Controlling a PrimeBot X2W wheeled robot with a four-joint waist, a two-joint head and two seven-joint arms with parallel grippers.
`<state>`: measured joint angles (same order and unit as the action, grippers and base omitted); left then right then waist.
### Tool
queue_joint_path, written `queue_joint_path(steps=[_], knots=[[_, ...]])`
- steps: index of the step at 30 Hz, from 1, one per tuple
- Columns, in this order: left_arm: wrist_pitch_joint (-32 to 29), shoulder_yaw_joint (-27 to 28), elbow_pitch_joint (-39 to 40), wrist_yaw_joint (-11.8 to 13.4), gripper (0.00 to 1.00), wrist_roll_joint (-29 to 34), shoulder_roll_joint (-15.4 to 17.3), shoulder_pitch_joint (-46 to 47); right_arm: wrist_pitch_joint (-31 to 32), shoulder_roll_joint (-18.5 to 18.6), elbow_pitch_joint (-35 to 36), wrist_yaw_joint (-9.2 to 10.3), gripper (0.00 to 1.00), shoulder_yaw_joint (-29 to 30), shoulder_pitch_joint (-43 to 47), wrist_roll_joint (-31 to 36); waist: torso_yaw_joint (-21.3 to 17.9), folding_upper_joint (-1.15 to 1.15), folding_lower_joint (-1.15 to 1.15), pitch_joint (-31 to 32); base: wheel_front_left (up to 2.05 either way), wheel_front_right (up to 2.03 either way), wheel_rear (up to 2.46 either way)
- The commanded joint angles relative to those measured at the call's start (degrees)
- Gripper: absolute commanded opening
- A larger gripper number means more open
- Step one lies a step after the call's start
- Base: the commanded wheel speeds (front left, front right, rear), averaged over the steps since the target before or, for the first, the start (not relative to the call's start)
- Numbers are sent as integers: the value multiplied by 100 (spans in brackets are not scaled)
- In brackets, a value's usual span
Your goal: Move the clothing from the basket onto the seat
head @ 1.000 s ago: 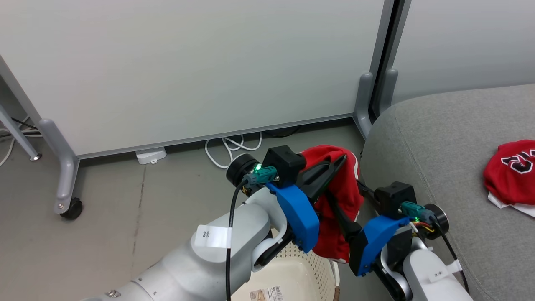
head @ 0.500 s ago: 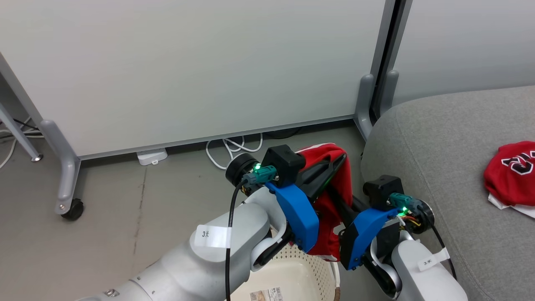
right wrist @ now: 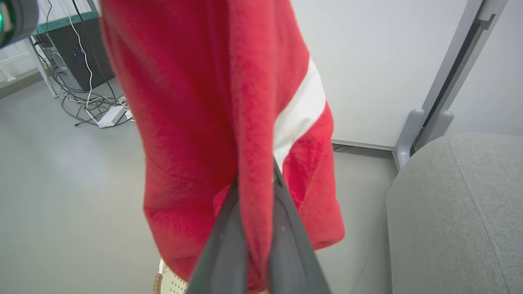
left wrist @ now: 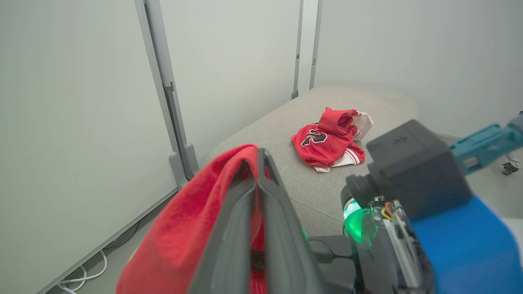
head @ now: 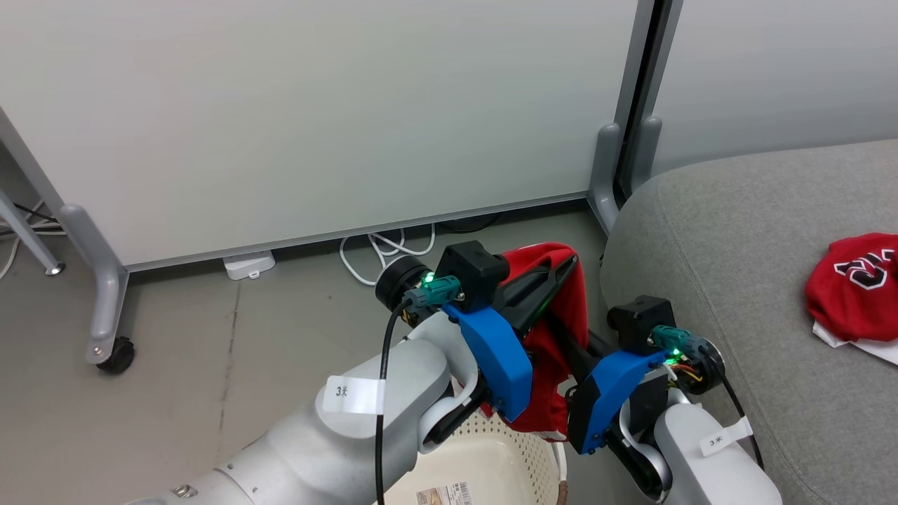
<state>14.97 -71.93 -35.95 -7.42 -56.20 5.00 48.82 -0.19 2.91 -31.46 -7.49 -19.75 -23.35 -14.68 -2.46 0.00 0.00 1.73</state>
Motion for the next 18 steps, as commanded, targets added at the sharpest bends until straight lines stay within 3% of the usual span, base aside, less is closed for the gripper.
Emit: queue_joint_path(steps=[1,18], knots=[[33,38,20,-8,0,8,5,3,-23,-2,-41,-1,0,3,-56,10,-3,0,0,-1,0,0,0],[33,-4,13,-9,0,-52,48,-51,-38,-2,-66,-1,0,9,-13,25,-43,0,0,-19,0,0,0]])
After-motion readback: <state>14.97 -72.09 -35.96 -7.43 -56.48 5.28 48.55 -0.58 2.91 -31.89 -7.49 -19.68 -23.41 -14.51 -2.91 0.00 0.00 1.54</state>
